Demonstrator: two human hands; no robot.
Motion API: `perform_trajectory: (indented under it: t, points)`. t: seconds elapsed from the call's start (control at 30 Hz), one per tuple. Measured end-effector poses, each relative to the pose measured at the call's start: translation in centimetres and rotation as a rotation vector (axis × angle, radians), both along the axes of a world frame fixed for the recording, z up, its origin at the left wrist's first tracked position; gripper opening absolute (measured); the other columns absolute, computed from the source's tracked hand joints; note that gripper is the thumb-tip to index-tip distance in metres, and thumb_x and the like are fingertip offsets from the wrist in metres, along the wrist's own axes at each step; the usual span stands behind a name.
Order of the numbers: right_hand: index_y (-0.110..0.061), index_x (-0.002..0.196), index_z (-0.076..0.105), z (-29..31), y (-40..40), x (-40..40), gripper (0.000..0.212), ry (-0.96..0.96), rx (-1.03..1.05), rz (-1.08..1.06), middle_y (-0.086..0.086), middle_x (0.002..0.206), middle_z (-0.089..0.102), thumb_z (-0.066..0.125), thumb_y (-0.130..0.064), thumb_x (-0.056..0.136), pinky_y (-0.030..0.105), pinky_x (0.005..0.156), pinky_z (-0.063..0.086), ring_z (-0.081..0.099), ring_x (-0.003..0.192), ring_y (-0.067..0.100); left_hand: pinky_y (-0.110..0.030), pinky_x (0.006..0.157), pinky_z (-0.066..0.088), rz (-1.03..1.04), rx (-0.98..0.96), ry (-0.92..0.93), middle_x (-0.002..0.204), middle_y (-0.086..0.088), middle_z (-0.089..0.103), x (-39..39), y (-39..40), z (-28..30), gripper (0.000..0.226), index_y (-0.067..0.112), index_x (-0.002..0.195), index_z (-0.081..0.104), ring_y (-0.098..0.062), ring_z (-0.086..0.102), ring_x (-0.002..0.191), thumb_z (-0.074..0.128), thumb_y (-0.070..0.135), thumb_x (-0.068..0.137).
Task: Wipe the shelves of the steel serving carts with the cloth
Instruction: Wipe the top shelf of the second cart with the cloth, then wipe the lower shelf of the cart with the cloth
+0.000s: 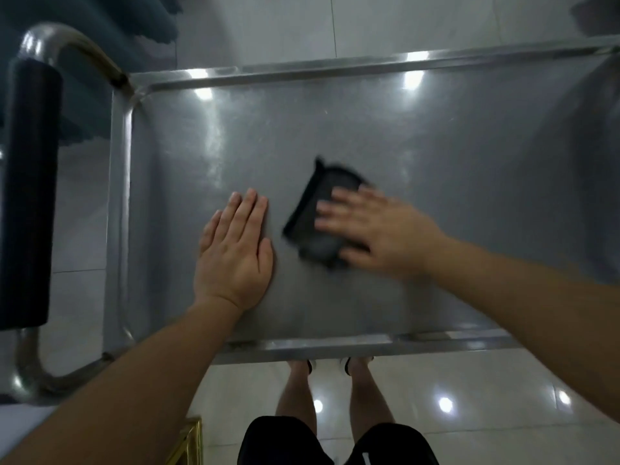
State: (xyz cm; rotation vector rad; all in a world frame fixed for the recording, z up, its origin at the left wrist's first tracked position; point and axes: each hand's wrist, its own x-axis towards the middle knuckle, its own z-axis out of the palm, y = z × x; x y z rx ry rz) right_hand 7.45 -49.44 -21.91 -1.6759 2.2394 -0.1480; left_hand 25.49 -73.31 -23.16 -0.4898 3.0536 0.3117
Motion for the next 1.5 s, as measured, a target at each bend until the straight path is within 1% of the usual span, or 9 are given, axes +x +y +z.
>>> perform_trajectory:
  t: [0.17, 0.27, 0.57, 0.8, 0.93, 1.13, 1.27, 1.37, 1.5]
  points:
    - [-0.025, 0.164, 0.022, -0.3, -7.1, -7.1, 0.072, 0.03, -0.02, -0.6, 0.001, 0.172, 0.014, 0.039, -0.056, 0.102, 0.047, 0.128, 0.008, 0.01, 0.159, 0.023, -0.04, 0.131, 0.011, 0.005, 0.013, 0.013, 0.173, 0.001, 0.025, -0.2, 0.0, 0.3, 0.069, 0.021, 0.166, 0.031, -0.018, 0.016, 0.161, 0.04, 0.036, 0.099]
    - [-0.023, 0.164, 0.02, -0.5, -9.8, -8.2, 0.076, 0.017, 0.015, -0.786, 0.001, 0.173, 0.01, 0.024, -0.064, 0.1, 0.044, 0.128, 0.002, 0.004, 0.159, 0.021, -0.04, 0.131, 0.01, 0.013, 0.02, -0.002, 0.173, 0.001, 0.025, -0.1, 0.0, 0.4, 0.068, 0.022, 0.166, 0.031, -0.017, 0.016, 0.161, 0.041, 0.036, 0.1]
    - [-0.027, 0.164, 0.022, 0.8, -1.1, 4.7, 0.081, -0.021, 0.03, -0.493, -0.005, 0.173, 0.012, 0.036, -0.071, 0.097, 0.041, 0.129, 0.006, 0.002, 0.159, 0.013, -0.038, 0.131, 0.007, 0.016, 0.08, -0.007, 0.174, 0.004, 0.023, 0.1, -0.3, 0.4, 0.066, 0.025, 0.166, 0.03, -0.015, 0.014, 0.161, 0.038, 0.039, 0.102]
    - [-0.031, 0.165, 0.008, 2.0, 5.9, 14.9, 0.087, -0.109, 0.154, -0.435, -0.01, 0.173, -0.003, 0.028, -0.079, 0.096, 0.041, 0.129, 0.001, -0.012, 0.157, 0.009, -0.035, 0.13, -0.004, -0.037, 0.116, -0.17, 0.177, 0.004, 0.007, -0.1, -1.0, 1.9, 0.066, 0.025, 0.169, 0.011, -0.014, 0.0, 0.162, 0.03, 0.043, 0.109]
    - [-0.032, 0.165, 0.004, 2.6, 6.3, 17.9, 0.086, -0.134, 0.209, -0.351, -0.013, 0.171, -0.009, 0.028, -0.078, 0.097, 0.037, 0.129, -0.003, -0.016, 0.156, 0.008, -0.037, 0.129, 0.0, -0.074, 0.121, -0.261, 0.177, 0.001, 0.01, 0.2, -1.2, 3.9, 0.067, 0.021, 0.169, 0.016, -0.018, 0.004, 0.163, 0.029, 0.048, 0.109]
    - [-0.029, 0.163, 0.026, 3.8, 6.1, 22.2, 0.067, -0.155, 0.172, -0.373, -0.01, 0.17, 0.017, 0.056, -0.026, 0.102, 0.026, 0.126, -0.002, 0.009, 0.158, 0.012, -0.042, 0.128, 0.009, -0.134, 0.164, -0.36, 0.175, 0.001, 0.017, 5.8, 1.2, 7.8, 0.063, 0.022, 0.166, 0.023, -0.018, 0.009, 0.162, 0.03, 0.048, 0.11]
    - [-0.028, 0.159, 0.034, 5.9, 4.7, 23.1, 0.057, -0.217, 0.172, -0.5, -0.005, 0.166, 0.032, 0.05, -0.02, 0.105, 0.031, 0.125, 0.02, 0.025, 0.155, 0.016, -0.043, 0.128, 0.014, -0.112, 0.135, -0.375, 0.174, -0.001, 0.022, 10.0, 2.9, 10.6, 0.061, 0.02, 0.165, 0.026, -0.02, 0.014, 0.161, 0.032, 0.046, 0.11]
    - [-0.03, 0.152, 0.041, 8.5, 3.4, 23.9, 0.051, -0.292, 0.225, -0.565, -0.002, 0.154, 0.048, 0.051, -0.021, 0.103, 0.037, 0.111, 0.041, 0.046, 0.139, 0.022, -0.045, 0.125, 0.027, -0.104, 0.15, -0.4, 0.168, -0.004, 0.034, 12.1, 4.6, 12.7, 0.057, 0.018, 0.16, 0.035, -0.025, 0.028, 0.156, 0.036, 0.045, 0.109]
    - [-0.026, 0.146, 0.046, 11.2, 3.0, 25.4, 0.05, -0.393, 0.427, -0.523, 0.004, 0.142, 0.055, 0.059, -0.017, 0.099, 0.039, 0.105, 0.047, 0.055, 0.127, 0.026, -0.043, 0.114, 0.037, -0.087, 0.101, -0.369, 0.155, -0.001, 0.05, 15.3, 7.0, 15.0, 0.049, 0.021, 0.149, 0.048, -0.023, 0.043, 0.143, 0.037, 0.045, 0.108]
